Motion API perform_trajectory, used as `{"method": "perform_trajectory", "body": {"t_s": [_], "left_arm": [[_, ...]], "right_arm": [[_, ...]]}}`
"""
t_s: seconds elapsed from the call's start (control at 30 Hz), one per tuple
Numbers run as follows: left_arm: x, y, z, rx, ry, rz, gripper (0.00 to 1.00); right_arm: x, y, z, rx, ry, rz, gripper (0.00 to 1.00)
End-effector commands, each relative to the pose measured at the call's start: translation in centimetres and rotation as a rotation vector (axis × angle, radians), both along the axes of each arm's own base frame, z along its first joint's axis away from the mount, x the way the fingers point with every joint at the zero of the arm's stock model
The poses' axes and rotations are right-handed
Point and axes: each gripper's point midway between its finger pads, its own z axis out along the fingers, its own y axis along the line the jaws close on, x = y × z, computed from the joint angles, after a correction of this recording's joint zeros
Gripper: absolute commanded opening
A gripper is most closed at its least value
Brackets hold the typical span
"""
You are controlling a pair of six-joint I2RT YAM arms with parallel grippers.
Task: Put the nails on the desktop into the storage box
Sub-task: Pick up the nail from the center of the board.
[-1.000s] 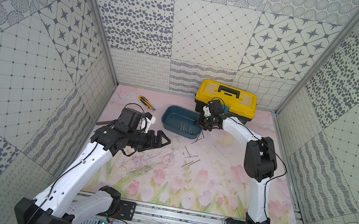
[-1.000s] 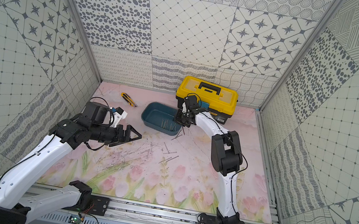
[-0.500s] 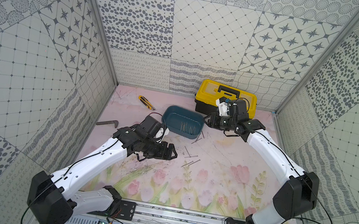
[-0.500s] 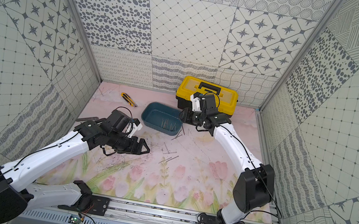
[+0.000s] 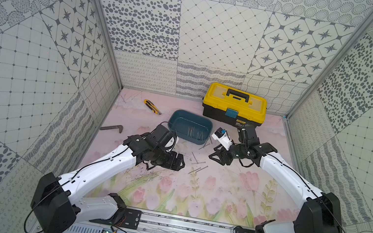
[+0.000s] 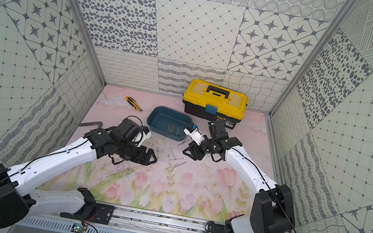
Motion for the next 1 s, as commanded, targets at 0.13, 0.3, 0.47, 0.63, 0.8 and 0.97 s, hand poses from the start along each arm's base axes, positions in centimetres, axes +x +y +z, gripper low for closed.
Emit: {"method": "perform_trajectory", "body": {"t_s": [0.13,0.3,0.47,0.63,0.8,0.97], "left_arm": [[-0.7,1.3,0.1,0.028,-0.116,-0.044,0.95],[-1.4,1.2,0.2,0.007,-0.145,-0.084,0.96],[-1.9,1.1,0.4,-0.007,-0.163,-0.124,0.96],[-1.9,1.0,0.4,-0.007,-0.175,-0.145,0.96],[-2.0,1.3,0.0,0.032,-0.18,-0.187,0.96],[-2.2,1.9,-0.8,0.07,-0.177,-0.206,0.97]], "right_arm": [[-1.8,0.2,-2.9,-0.169,-0.323,0.501,0.63],[-1.7,0.4,-5.3,-0.25,-0.353,0.62,0.64],[-0.8,0.1,-7.2,-0.332,-0.344,0.67,0.64],[-0.2,0.1,-8.7,-0.375,-0.302,0.705,0.61],[-0.3,0.3,-10.6,-0.426,-0.25,0.743,0.58],[-0.6,1.0,-11.8,-0.435,-0.205,0.746,0.54]]}}
